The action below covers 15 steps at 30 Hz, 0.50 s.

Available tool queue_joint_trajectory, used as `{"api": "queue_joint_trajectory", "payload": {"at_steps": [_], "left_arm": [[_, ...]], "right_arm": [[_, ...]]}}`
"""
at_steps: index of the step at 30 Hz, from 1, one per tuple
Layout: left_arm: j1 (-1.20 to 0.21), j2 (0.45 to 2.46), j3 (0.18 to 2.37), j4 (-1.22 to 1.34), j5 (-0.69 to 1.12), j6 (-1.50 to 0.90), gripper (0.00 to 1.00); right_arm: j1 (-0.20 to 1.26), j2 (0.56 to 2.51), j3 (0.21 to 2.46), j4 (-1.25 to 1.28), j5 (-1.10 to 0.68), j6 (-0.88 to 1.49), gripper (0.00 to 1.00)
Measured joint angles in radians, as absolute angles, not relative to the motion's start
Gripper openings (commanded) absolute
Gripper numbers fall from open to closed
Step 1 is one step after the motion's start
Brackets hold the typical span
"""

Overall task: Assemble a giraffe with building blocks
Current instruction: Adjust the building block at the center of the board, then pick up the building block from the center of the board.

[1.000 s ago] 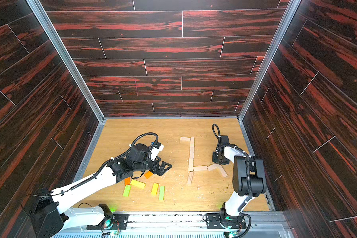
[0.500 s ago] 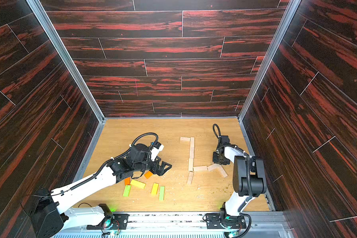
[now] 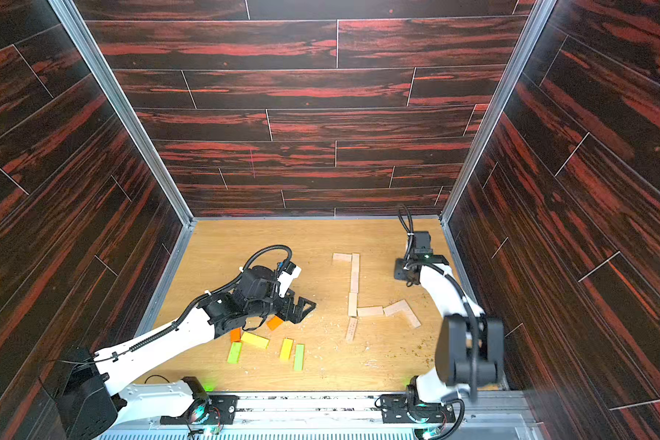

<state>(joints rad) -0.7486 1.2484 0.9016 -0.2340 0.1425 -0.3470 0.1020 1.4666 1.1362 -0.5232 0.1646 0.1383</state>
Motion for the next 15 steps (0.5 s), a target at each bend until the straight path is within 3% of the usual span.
{"api": "queue_joint_trajectory", "payload": {"at_steps": [11,15], "left_arm": [[-0.547,1.207,0.857,-0.344,-0.152,-0.559,0.99],[-0.507,1.134,0.806,-0.397,-0.228,-0.642,1.00]], "right_arm": [[0.563,1.208,1.037,-0.498,0.295,0.101,0.46],[0.596,1.140,0.939,-0.456,0.344,0.089,0.39]]}}
